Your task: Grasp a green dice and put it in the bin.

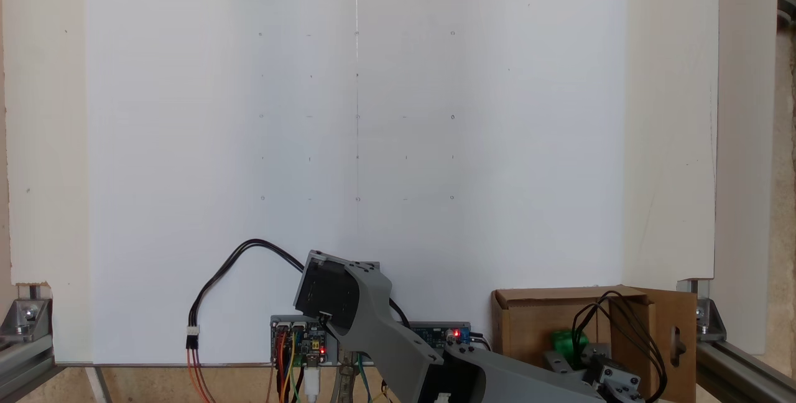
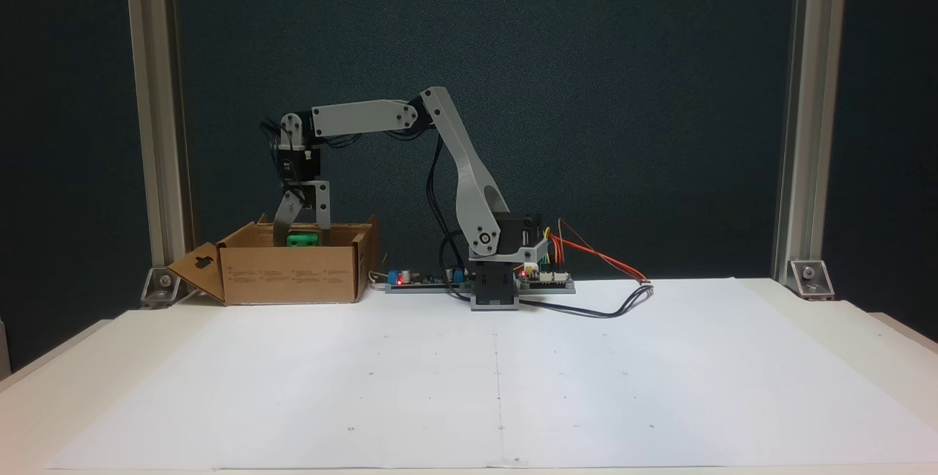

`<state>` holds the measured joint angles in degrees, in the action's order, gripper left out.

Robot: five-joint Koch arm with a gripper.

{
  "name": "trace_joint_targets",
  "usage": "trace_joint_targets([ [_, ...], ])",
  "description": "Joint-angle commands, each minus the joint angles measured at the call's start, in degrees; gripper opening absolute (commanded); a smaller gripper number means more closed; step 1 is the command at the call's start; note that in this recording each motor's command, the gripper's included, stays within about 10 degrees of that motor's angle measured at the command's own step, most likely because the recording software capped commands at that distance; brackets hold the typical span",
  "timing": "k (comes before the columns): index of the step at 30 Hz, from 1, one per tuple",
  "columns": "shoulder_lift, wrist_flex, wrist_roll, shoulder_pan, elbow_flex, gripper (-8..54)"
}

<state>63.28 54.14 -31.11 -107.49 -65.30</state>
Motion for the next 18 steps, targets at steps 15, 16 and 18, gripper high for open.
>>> trace_joint_targets([
  [15,16.0,-8.8,12.5,3.1,10.6,41.9],
  [16,17.8,-8.4,13.9,5.4,10.7,41.9],
  [18,20.6,-7.5,16.2,12.1,10.6,42.0],
])
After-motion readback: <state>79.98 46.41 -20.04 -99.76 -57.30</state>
